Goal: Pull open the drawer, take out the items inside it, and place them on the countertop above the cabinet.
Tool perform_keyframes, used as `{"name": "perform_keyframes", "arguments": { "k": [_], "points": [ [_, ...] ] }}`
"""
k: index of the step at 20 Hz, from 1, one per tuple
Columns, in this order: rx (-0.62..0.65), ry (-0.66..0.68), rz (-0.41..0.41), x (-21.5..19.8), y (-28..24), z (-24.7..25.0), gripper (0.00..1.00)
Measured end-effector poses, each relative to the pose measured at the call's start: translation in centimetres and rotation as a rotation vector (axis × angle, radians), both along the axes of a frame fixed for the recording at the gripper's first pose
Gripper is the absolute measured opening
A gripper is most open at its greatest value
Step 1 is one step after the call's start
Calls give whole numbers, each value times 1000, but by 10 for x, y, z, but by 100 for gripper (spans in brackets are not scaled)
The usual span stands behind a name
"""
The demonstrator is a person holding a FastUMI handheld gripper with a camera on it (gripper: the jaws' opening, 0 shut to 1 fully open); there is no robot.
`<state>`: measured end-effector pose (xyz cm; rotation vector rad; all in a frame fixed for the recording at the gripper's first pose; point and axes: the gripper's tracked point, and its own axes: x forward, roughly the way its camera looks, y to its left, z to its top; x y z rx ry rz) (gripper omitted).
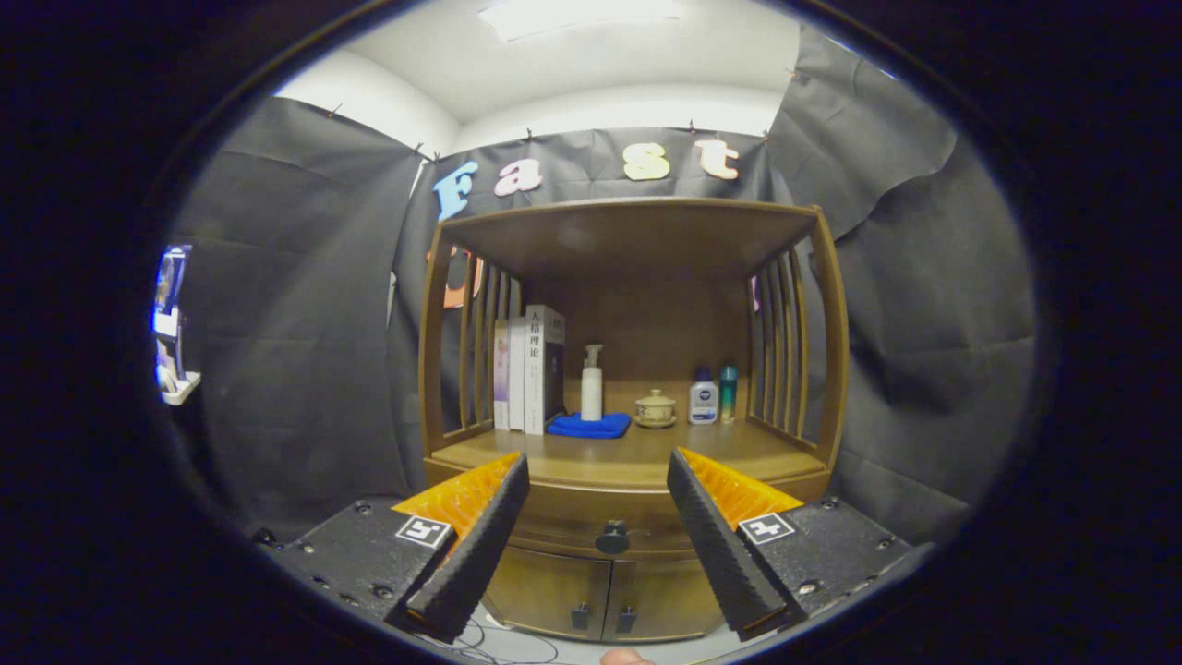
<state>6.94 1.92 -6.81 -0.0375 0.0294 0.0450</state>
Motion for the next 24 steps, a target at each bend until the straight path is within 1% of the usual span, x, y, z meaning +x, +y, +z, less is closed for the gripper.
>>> {"name": "perform_keyframes", "arguments": {
  "k": [4,10,12,15,17,20,24],
  "points": [
    [-3,57,-12,30,-3,-37,98],
    [47,151,-31,85,-8,-99,98],
    [71,205,-48,96,-15,-120,98],
    [101,254,-88,115,-27,-144,95],
    [93,275,-109,122,-33,-154,85],
    [107,300,-114,128,-31,-167,70],
    [112,305,-121,138,-28,-171,59]
  ]
}}
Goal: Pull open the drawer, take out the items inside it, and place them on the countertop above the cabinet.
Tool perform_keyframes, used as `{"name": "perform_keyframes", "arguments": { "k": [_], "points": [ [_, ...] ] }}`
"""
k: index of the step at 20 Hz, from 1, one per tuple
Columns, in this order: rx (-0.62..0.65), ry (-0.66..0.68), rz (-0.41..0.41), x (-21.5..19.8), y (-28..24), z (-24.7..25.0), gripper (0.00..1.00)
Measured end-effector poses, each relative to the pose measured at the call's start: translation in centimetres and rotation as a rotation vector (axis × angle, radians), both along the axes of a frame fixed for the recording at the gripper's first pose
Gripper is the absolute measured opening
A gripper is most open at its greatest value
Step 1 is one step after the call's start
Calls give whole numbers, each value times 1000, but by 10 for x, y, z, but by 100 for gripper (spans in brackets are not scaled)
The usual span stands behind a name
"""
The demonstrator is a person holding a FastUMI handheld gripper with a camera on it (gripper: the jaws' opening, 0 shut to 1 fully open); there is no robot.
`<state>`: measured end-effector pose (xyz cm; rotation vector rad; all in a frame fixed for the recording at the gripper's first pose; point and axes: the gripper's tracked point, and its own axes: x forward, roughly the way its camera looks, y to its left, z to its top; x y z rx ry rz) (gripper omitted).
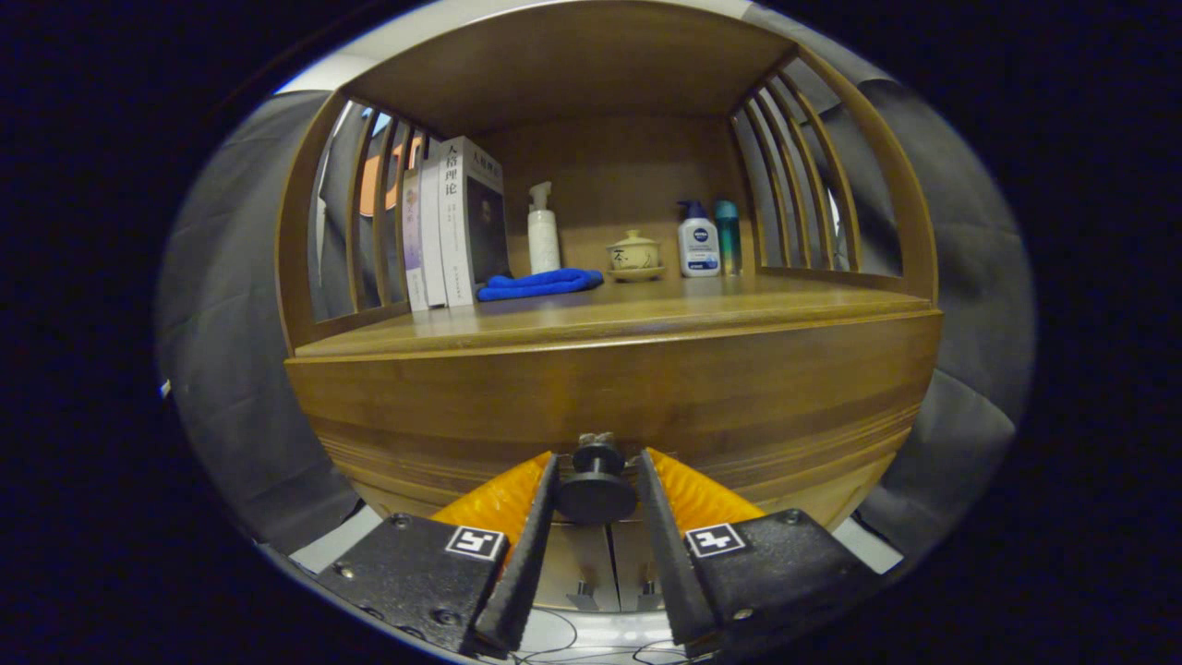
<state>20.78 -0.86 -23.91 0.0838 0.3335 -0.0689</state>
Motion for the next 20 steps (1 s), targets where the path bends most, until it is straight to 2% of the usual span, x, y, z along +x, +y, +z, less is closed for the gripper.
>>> {"name": "perform_keyframes", "arguments": {
  "k": [3,8,12,20],
  "points": [
    [-1,-19,-24,1,-3,0,50],
    [52,9,5,0,0,-3,39],
    [31,16,-10,-15,0,-3,37],
    [15,26,-19,-74,5,-2,37]
  ]
}}
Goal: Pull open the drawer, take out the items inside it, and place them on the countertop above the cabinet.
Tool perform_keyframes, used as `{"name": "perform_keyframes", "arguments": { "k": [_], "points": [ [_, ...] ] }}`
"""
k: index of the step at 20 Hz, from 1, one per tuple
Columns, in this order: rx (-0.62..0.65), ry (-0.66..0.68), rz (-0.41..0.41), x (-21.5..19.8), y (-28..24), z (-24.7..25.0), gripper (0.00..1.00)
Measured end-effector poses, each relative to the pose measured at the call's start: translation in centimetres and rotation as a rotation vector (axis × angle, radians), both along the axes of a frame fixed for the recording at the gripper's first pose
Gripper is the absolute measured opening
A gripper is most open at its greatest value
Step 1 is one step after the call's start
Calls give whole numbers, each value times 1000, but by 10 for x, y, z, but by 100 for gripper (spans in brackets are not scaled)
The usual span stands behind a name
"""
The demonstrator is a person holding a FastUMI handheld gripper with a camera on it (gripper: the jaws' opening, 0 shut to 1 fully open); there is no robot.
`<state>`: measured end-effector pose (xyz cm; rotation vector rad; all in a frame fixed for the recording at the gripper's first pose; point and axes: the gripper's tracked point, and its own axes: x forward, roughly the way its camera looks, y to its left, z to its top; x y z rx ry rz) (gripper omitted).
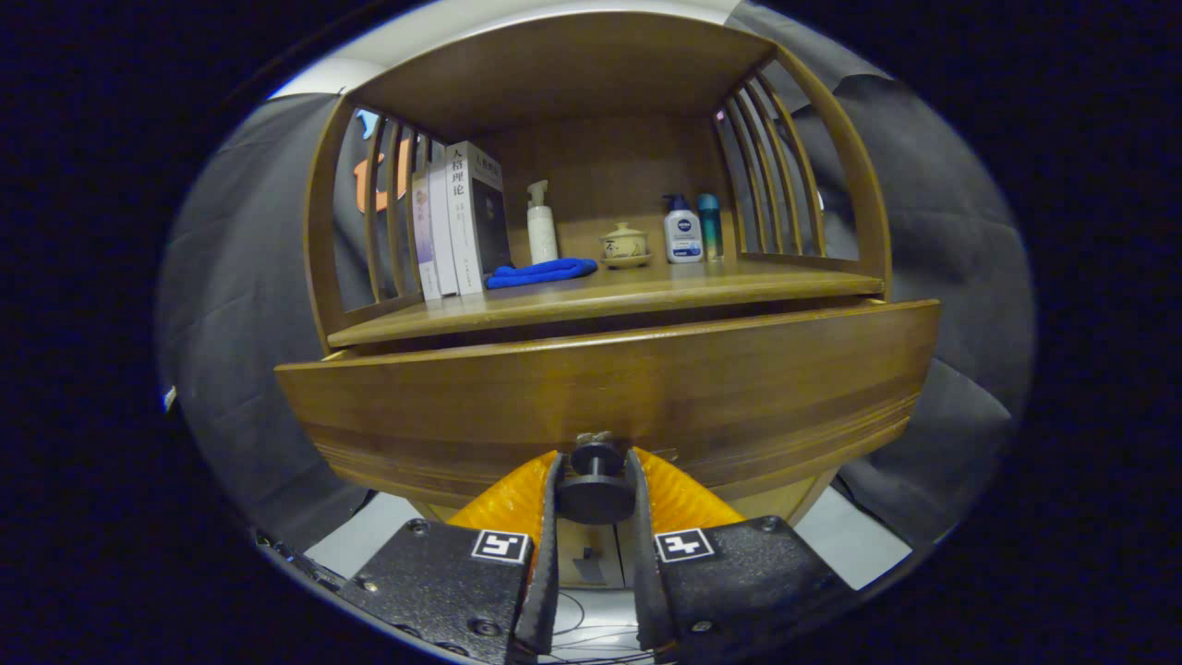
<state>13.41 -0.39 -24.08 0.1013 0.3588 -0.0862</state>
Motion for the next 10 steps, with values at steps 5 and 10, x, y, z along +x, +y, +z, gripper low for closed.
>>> {"name": "perform_keyframes", "arguments": {
  "k": [5,10],
  "points": [
    [22,12,4,-46,3,-1,37],
    [20,28,16,-85,8,-8,37]
  ]
}}
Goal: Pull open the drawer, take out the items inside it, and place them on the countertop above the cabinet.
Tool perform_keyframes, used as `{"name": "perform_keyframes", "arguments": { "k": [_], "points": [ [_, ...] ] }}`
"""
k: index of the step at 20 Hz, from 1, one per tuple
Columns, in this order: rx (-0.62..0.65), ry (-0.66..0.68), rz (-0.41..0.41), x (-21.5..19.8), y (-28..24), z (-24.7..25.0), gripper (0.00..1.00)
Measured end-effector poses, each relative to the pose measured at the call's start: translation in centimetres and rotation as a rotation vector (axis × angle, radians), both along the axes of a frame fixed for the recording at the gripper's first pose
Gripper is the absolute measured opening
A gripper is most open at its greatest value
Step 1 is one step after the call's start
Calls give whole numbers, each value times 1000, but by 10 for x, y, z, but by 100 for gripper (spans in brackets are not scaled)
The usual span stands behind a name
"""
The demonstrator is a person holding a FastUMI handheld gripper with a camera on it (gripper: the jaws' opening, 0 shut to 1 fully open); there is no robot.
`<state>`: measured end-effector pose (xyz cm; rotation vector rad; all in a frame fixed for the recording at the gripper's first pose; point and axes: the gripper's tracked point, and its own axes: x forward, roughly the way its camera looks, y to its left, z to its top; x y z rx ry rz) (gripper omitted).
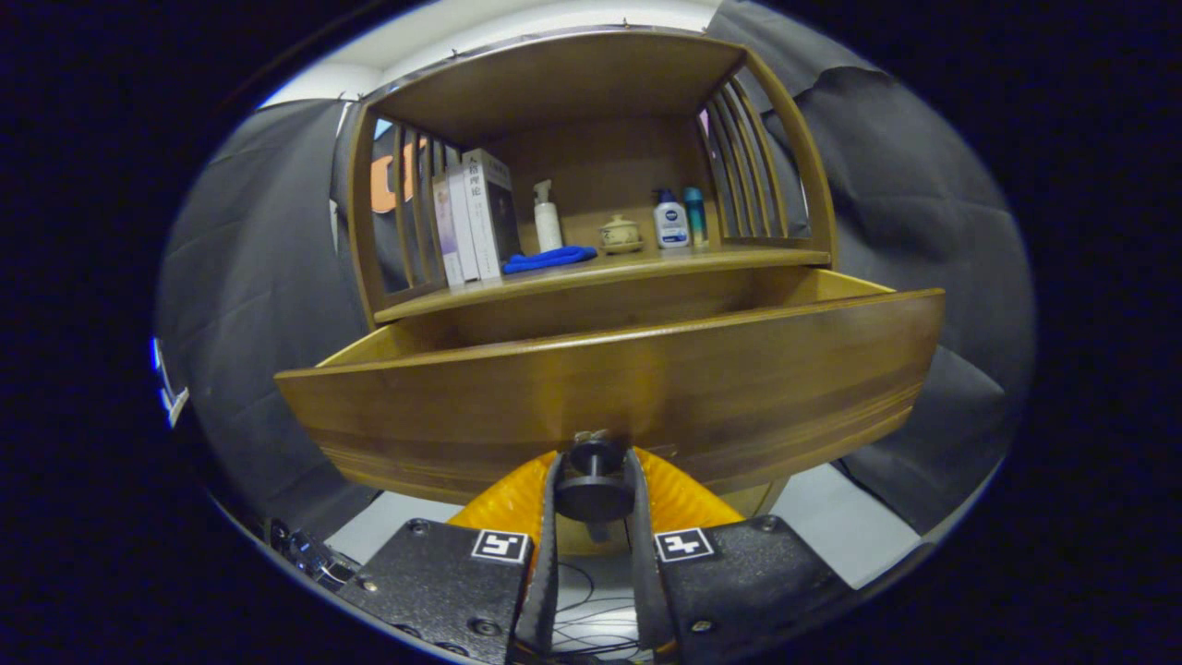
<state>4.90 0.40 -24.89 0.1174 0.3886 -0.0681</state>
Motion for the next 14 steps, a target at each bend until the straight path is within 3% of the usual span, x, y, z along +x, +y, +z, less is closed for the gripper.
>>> {"name": "perform_keyframes", "arguments": {
  "k": [9,14],
  "points": [
    [-34,11,52,-33,6,-2,36],
    [-35,55,101,-42,4,14,49]
  ]
}}
